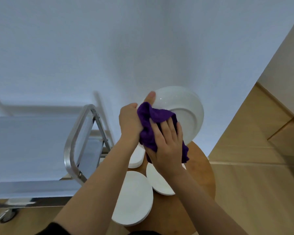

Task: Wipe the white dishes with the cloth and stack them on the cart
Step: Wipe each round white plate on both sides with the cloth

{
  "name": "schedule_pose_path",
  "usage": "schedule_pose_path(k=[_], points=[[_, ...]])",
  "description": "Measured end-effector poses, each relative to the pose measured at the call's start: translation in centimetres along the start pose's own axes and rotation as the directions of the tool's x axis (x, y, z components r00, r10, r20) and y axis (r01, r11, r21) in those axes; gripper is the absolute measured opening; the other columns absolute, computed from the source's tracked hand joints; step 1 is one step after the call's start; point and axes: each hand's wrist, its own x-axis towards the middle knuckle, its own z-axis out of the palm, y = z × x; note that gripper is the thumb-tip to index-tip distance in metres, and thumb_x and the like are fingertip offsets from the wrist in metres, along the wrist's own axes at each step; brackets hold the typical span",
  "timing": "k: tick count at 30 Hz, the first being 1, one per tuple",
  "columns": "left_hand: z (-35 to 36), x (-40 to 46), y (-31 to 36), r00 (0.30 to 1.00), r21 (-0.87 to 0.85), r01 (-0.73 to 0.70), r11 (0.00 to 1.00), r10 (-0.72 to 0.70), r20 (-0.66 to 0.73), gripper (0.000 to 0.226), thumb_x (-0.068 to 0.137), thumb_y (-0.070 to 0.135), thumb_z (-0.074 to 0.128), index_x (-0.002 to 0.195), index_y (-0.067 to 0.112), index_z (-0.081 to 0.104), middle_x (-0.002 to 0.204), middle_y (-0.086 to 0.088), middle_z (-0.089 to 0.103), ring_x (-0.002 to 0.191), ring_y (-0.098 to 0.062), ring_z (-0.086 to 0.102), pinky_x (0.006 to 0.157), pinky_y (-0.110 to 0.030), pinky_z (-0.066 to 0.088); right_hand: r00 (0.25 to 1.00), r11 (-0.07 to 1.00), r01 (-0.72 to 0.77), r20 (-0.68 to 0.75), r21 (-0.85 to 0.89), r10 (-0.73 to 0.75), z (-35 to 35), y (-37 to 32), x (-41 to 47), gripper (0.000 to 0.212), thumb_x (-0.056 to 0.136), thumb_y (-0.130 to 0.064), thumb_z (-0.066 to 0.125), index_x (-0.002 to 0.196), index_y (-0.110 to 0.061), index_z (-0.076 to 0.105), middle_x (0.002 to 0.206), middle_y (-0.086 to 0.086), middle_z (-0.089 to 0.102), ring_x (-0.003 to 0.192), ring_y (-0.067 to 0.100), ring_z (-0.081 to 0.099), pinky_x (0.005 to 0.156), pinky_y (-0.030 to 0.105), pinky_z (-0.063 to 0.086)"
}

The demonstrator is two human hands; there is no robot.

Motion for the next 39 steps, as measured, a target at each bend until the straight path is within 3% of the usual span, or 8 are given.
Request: schedule_pose_path(k=[8,13,18,22,27,32,37,39], points=[[-1.3,-1.4,2.3,0.982,-0.04,-0.167,0.985,0.162,-0.1,0.082,0.042,0.086,0.055,0.07,0.009,0.054,0.07,-0.012,0.05,0.064,-0.026,0.042,0.064,-0.038,0.044,0.985,0.991,0.128,-0.116,-0.027,-0.13,-1.5,-0.3,2.9,0.036,0.095,-0.035,0.044,0.121,-0.01,0.047,0.118,0.016,0.064,0.116,0.036,0.056,0.108,0.048,0.026],[-1.9,-1.3,3.2,0.984,-0.137,-0.152,0.979,0.136,-0.118,0.07,0.046,0.076,0.061,0.054,0.009,0.04,0.057,-0.01,0.032,0.061,-0.027,0.032,0.06,-0.038,0.036,0.987,0.991,0.119,-0.102,-0.063,-0.125,-2.2,-1.2,3.8,0.037,0.097,-0.033,0.039,0.123,-0.011,0.051,0.121,0.014,0.063,0.12,0.033,0.053,0.109,0.051,0.018],[-3.2,-1.7,2.1,0.975,-0.022,-0.126,0.992,0.12,-0.184,0.079,0.052,0.084,0.05,0.056,0.006,0.045,0.051,-0.006,0.044,0.045,-0.013,0.041,0.046,-0.022,0.039,0.972,0.98,-0.184,-0.135,0.079,0.193,-3.8,-1.0,6.5,0.046,0.085,-0.03,0.053,0.121,-0.003,0.058,0.123,0.014,0.061,0.12,0.033,0.052,0.104,0.059,0.024],[-3.4,-1.9,1.1,0.979,-0.231,0.07,0.97,-0.111,-0.171,0.056,0.057,0.086,0.05,0.053,0.031,0.059,0.064,0.002,0.065,0.064,-0.019,0.065,0.069,-0.041,0.057,0.897,0.839,-0.431,0.053,0.333,0.439,-5.4,0.8,9.7,0.044,0.088,-0.039,0.051,0.123,-0.013,0.056,0.117,0.001,0.063,0.109,0.017,0.058,0.109,0.044,0.031],[-3.0,-2.2,0.2,0.978,-0.355,0.09,0.93,-0.15,-0.144,0.041,0.061,0.083,0.055,0.057,0.045,0.069,0.069,0.006,0.072,0.066,-0.013,0.071,0.066,-0.036,0.06,0.833,0.639,-0.518,0.168,0.569,0.527,-6.2,2.6,9.8,0.015,0.087,-0.039,0.059,0.101,-0.034,0.058,0.081,-0.027,0.064,0.08,-0.005,0.061,0.068,0.009,0.046],[-2.5,-2.6,-1.1,0.968,-0.58,0.174,0.796,-0.245,-0.045,0.046,0.047,0.078,0.068,0.075,0.042,0.075,0.097,0.001,0.075,0.093,-0.023,0.071,0.088,-0.049,0.054,0.72,0.418,-0.629,0.287,0.655,0.632,-5.4,3.3,7.0,0.023,0.091,-0.032,0.059,0.112,-0.023,0.06,0.083,-0.017,0.067,0.075,-0.001,0.064,0.062,0.011,0.048],[-2.2,-2.3,-2.3,0.956,-0.586,0.193,0.787,-0.285,-0.069,0.046,0.046,0.08,0.062,0.074,0.045,0.073,0.087,0.009,0.075,0.073,-0.009,0.072,0.062,-0.03,0.055,0.503,-0.058,-0.687,0.532,0.724,0.681,-4.6,4.1,4.8,0.049,0.071,-0.04,0.063,0.119,-0.028,0.056,0.084,-0.01,0.069,0.075,0.008,0.066,0.06,0.024,0.052],[-2.1,-2.4,-2.7,0.953,-0.564,0.217,0.797,-0.298,-0.055,0.046,0.054,0.081,0.059,0.075,0.042,0.073,0.085,0.01,0.075,0.071,-0.007,0.071,0.058,-0.027,0.054,0.445,-0.133,-0.723,0.604,0.678,0.661,-4.1,4.1,4.2,0.054,0.068,-0.042,0.064,0.119,-0.029,0.054,0.083,-0.011,0.069,0.074,0.007,0.066,0.06,0.025,0.051]])
